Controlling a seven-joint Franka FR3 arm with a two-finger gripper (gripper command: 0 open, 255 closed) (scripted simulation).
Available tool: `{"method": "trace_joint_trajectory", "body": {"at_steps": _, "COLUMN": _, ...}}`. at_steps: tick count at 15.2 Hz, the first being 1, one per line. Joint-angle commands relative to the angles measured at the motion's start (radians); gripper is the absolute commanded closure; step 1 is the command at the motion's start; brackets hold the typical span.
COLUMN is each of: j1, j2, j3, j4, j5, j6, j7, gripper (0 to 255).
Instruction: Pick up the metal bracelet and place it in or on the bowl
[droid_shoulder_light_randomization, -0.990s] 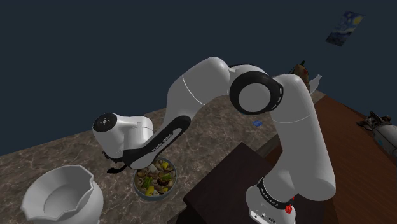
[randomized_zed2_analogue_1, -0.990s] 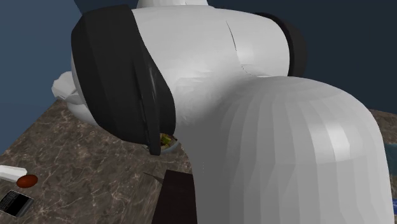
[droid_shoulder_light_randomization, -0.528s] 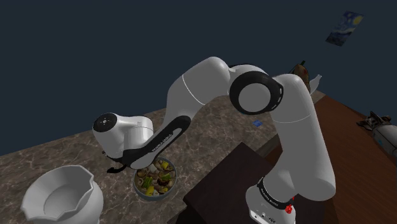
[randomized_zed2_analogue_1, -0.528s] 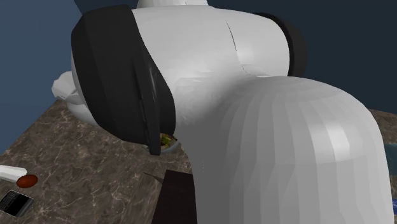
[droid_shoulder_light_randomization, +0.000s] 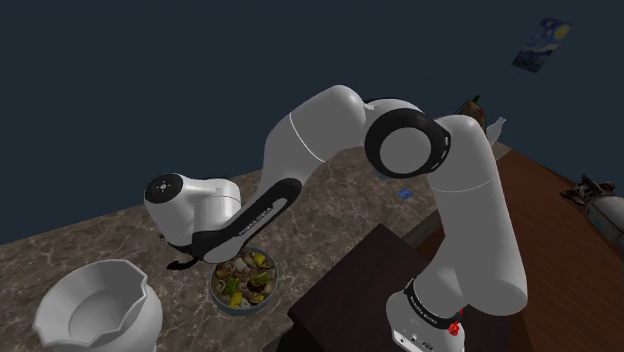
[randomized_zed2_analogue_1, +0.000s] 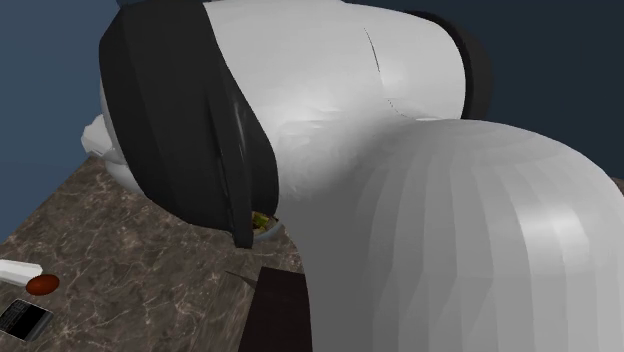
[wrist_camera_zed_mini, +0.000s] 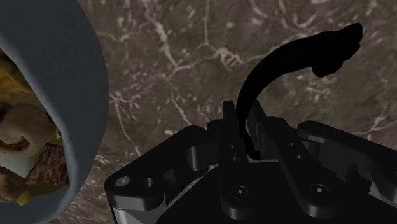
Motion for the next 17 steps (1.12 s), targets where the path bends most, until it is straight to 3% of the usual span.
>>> {"method": "trace_joint_trajectory", "body": {"at_steps": 1, "j1": -0.006, "j2": -0.02, "j3": 0.007, "j4": -0.008, "j5": 0.008, "j6": -0.011, "j7": -0.007, "gripper": 255}}
{"method": "trace_joint_trajectory", "body": {"at_steps": 17, "j1": -0.045, "j2": -0.176, "j3": 0.065, "j4": -0.033, "j5": 0.088, "j6": -0.132, "j7": -0.078, "gripper": 255}}
